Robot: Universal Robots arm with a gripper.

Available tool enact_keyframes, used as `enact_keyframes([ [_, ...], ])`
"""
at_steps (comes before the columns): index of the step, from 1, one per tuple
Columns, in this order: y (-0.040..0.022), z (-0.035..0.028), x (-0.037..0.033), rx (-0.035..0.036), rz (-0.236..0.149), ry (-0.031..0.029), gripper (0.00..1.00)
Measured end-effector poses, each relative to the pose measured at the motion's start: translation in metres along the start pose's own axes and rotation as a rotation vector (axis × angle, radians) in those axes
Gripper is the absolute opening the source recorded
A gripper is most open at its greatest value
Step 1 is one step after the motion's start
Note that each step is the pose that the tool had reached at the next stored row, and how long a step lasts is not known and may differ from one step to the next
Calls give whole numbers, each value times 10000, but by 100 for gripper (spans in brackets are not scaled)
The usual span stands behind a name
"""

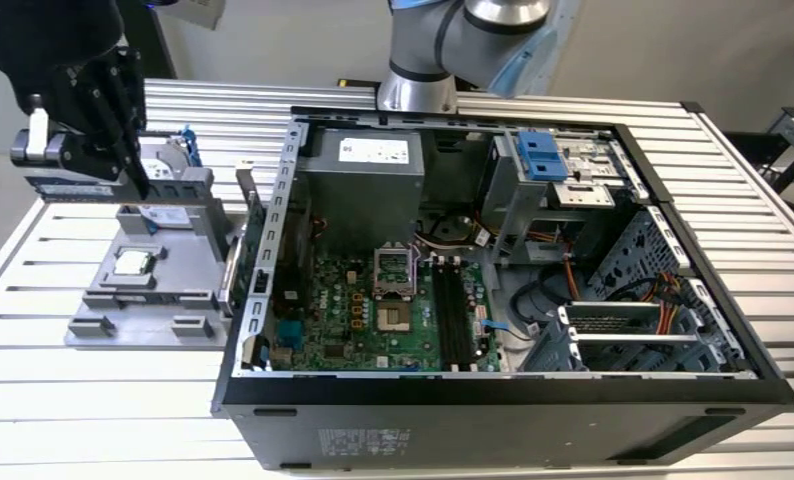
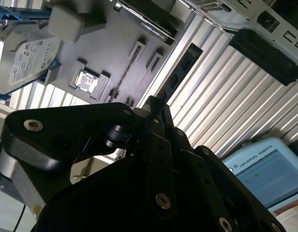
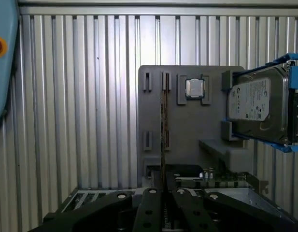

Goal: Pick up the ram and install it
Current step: 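Pick up the ram and move it above insertion slot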

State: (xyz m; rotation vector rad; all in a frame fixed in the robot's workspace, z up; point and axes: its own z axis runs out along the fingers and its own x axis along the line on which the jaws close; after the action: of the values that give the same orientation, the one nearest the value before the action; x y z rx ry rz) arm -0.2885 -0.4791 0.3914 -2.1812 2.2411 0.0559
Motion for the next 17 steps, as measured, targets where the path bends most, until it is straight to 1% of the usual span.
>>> enact_keyframes([
  [17, -620, -9, -17, -113, 4, 3, 0],
])
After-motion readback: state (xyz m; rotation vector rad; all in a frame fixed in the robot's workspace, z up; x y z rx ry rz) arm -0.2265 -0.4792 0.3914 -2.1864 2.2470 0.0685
